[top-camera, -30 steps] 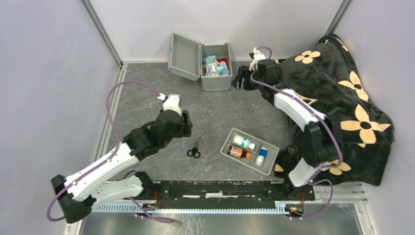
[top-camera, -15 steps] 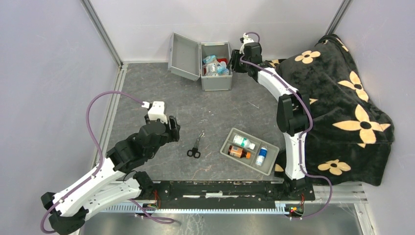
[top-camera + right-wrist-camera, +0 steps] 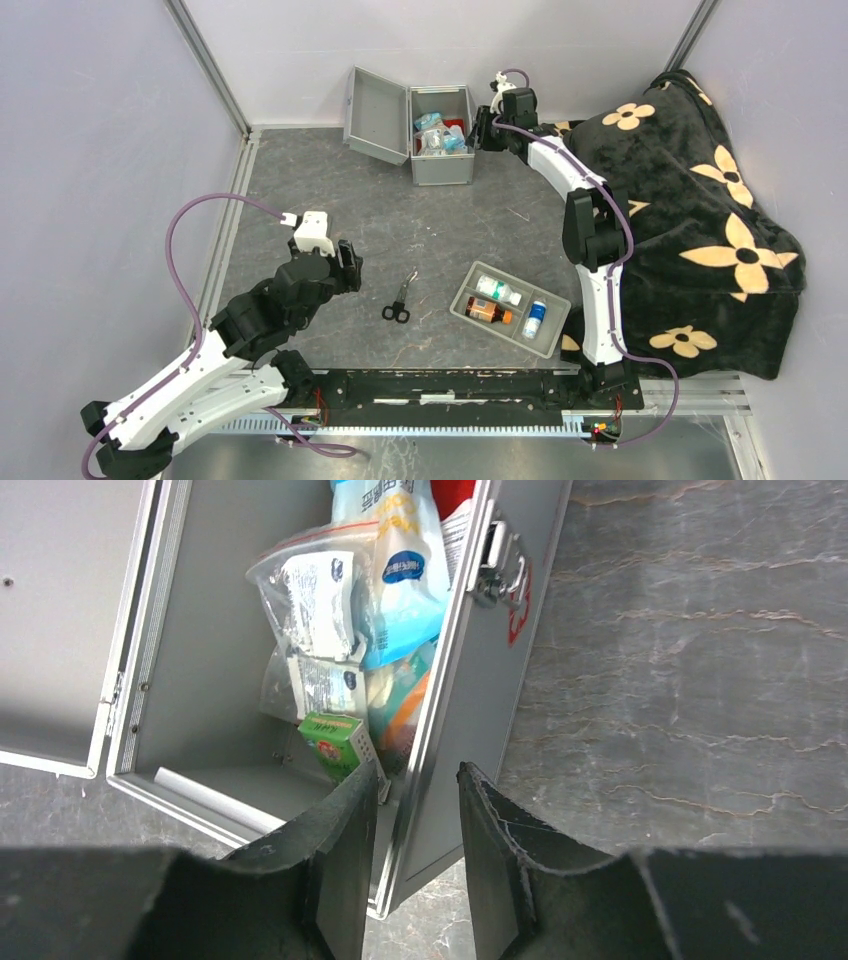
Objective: Organize the medicine kit
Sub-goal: Move the medicine box to the center of the board.
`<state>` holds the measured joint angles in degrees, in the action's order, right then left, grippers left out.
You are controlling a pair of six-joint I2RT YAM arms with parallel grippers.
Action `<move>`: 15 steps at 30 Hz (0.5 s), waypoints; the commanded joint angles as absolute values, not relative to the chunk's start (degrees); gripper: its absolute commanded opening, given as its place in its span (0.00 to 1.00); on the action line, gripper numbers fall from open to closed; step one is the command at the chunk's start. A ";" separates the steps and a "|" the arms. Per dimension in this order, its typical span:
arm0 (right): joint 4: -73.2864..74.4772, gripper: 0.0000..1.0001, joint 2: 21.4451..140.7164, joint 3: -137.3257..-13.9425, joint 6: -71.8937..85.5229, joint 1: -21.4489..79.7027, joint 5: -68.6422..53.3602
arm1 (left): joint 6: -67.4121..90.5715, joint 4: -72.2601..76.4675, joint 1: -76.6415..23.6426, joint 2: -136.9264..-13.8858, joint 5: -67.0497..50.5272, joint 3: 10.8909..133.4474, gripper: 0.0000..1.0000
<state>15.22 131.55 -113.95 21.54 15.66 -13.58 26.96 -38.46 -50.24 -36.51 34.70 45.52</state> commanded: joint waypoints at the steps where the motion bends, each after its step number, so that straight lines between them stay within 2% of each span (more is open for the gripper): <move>1: 13.74 0.41 129.59 -111.82 19.92 16.16 -16.02 | 25.92 -37.23 -50.34 -36.63 37.09 45.40 0.71; 15: 15.77 0.42 122.34 -102.04 16.11 18.77 -16.41 | 26.72 -37.79 -50.36 -35.99 38.23 45.42 0.71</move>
<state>13.76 126.74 -104.68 18.44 17.12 -15.44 26.98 -38.50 -50.24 -36.21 36.07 45.52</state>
